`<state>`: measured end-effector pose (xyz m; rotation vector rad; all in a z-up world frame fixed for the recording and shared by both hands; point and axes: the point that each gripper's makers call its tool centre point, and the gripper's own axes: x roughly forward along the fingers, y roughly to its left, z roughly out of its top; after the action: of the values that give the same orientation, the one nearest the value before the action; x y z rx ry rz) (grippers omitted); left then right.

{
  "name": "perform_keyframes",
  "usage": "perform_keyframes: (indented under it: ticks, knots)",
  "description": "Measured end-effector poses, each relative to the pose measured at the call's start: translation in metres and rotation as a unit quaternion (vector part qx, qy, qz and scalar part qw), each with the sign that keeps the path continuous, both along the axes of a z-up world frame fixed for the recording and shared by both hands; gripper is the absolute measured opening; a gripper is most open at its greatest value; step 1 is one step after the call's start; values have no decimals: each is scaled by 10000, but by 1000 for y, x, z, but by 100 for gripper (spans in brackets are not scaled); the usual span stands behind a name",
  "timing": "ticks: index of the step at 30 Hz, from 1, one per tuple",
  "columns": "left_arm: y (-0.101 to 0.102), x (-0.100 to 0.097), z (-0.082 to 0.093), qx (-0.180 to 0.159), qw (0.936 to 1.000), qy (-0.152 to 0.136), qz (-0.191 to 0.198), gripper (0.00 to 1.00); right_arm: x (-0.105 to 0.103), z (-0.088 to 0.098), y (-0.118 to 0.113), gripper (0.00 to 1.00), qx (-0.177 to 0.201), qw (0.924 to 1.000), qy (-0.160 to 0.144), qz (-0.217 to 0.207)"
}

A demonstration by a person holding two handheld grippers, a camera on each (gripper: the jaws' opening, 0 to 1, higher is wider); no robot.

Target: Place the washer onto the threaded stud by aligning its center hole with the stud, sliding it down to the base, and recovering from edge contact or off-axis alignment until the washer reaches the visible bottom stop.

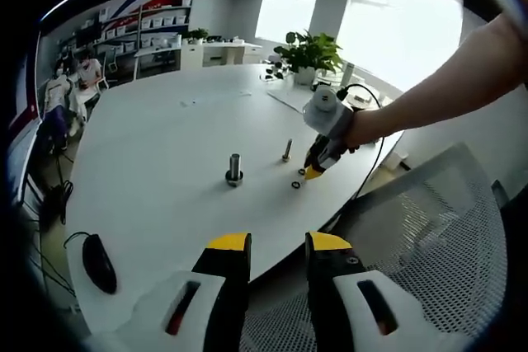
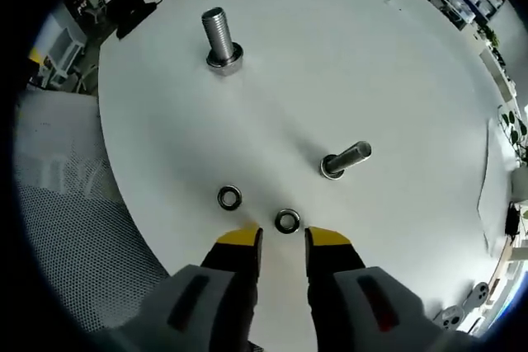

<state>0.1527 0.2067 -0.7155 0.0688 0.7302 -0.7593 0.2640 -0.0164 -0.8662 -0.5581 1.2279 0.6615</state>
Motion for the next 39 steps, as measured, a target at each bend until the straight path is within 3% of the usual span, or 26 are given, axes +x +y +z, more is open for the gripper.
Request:
perform_keyframes:
  ticks: [5,8,11,24,28,30,34,39]
  knots:
    - [0,0,-1,16,10000,22,12,24,3,-1,1,22,112,9999,56,-93]
    - [0,0,-1,5,10000,31,1,24,4,-1,2,21,82,9997,76,218]
    - [-1,-1,-2,34,10000,40,-36,24,7,-2,4,19,37,9997,114,235]
    - [1,0,-2,47,10000,43,18,24,11,-5,1,15,-679,9920,671,824]
    - [1,0,-2,65,10000,44,19,24,12,-6,0,15,-1069,9880,876,689]
    - [1,0,-2,67,10000,49,15,24,11,-5,1,15,-1269,9865,881,543]
    - [1,0,-3,68,10000,52,3,24,7,0,5,14,-1415,9851,615,759]
    - [0,0,-2,34,10000,44,4,24,8,1,1,14,-1059,9911,214,778]
